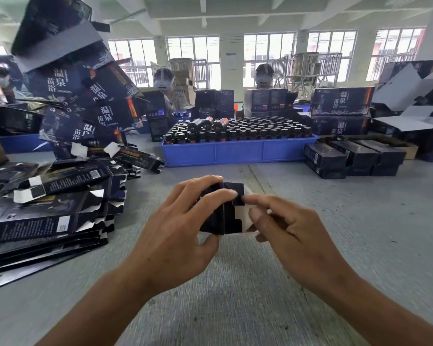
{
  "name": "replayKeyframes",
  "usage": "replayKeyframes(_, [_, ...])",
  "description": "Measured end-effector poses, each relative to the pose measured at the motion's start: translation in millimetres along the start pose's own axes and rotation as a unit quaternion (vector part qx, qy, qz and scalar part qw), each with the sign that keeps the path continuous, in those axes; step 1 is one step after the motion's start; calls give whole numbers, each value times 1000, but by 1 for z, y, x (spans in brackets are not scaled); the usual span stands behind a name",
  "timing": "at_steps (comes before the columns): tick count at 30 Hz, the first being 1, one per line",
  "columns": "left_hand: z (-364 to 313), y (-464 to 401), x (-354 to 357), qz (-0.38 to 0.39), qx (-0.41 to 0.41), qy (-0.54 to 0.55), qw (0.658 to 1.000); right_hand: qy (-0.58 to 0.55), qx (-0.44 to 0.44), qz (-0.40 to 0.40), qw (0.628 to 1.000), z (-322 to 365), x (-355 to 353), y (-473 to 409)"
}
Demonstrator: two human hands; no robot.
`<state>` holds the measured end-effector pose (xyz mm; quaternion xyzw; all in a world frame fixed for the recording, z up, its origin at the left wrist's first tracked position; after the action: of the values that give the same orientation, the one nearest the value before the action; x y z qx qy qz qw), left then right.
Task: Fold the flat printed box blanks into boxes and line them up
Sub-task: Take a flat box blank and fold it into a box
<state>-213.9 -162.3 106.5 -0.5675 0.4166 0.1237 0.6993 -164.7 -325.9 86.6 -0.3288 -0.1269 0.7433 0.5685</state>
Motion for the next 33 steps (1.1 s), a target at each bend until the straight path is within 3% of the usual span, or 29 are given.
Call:
replayKeyframes(7, [7, 1, 1, 11, -13, -16, 1000, 38, -3, 105, 994, 4, 15, 2])
replayKeyframes(11, [-2, 2, 2, -2, 3, -6, 1000, 30, -19, -2, 999, 4, 2, 1])
replayKeyframes(15, [-9, 2, 5, -5, 4, -26, 1000, 13, -2, -45, 999, -1, -3, 3])
replayKeyframes(24, [-6, 2, 6, -38, -38, -40, 998, 13, -32, -20, 999, 8, 2, 4])
replayKeyframes(33, [-17, 3, 10, -53, -26, -35, 998, -94, 75, -39, 992, -8, -3, -3])
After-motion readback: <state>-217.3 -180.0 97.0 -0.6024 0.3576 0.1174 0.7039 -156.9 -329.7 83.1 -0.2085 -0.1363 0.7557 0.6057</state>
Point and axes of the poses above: each hand's wrist, its own y-axis away from the middle knuckle, its own x-axis out of the palm, z = x × y, the point moved 7 cm from there along -y, towards the middle knuckle, and after that the axes turned 4 degrees about -y, right-handed, at the moved point
